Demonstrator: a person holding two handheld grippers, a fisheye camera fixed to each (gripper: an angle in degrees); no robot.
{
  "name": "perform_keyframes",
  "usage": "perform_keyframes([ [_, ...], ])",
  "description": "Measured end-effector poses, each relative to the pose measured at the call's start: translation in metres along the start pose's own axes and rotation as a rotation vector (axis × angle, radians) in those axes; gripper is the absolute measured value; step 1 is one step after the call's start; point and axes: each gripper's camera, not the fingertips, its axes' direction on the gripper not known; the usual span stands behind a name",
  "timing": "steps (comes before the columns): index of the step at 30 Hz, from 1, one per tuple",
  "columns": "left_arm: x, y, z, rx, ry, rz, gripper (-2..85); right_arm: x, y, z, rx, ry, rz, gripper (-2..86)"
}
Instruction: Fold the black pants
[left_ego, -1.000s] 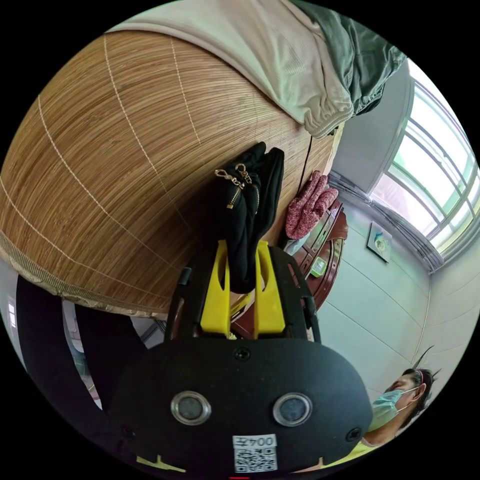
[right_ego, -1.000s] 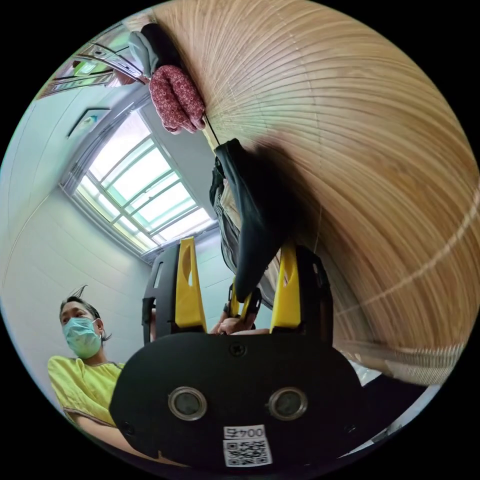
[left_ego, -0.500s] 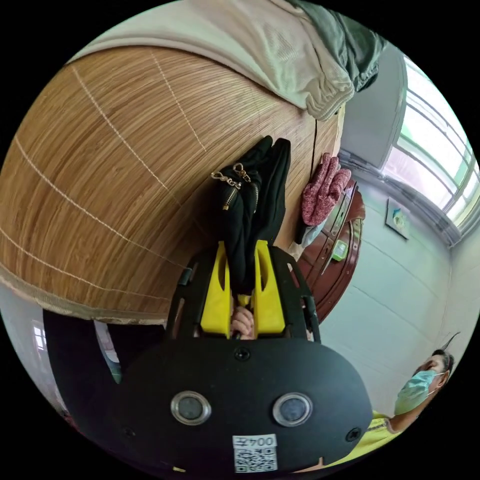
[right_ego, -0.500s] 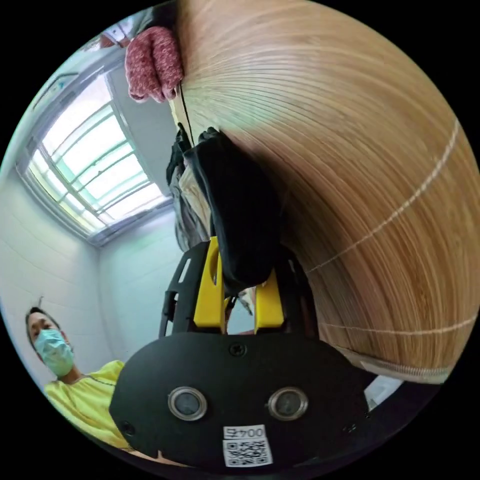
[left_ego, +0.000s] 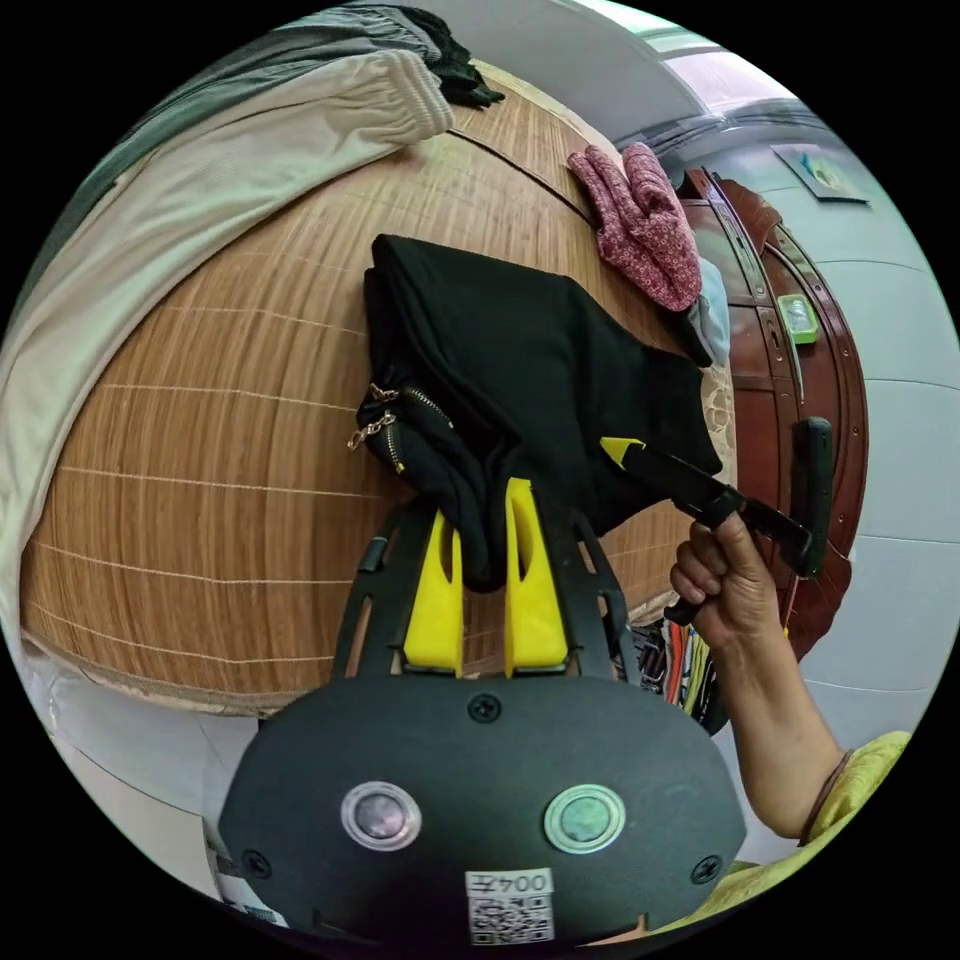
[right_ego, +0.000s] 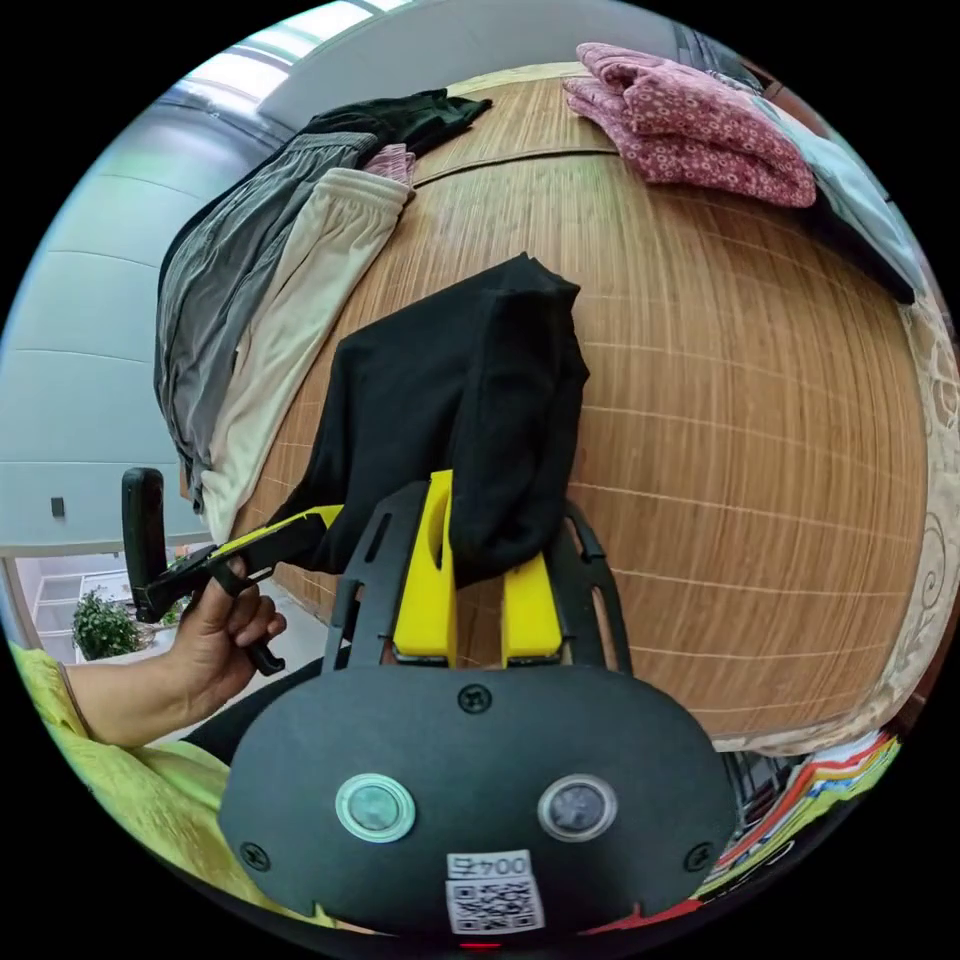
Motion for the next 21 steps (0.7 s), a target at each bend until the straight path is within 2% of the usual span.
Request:
perform_keyframes([
  [8, 0.134, -0.030, 0.130, 0.037, 0.002, 0.106, 8.0, 0.088, -0.027, -0.066, 0.024, 0.047, -0.020, 7.2],
  [17, 0.319, -0.099, 0.301, 0.010, 0.050, 0.333, 8.1, 0.255, -0.031, -0.154, 0.133, 0.115, 0.169, 7.1],
  [21, 0.364, -0.121, 0.352, 0.009, 0.065, 0.378, 8.1, 0.311, -0.029, -0.177, 0.194, 0.119, 0.235, 7.2],
])
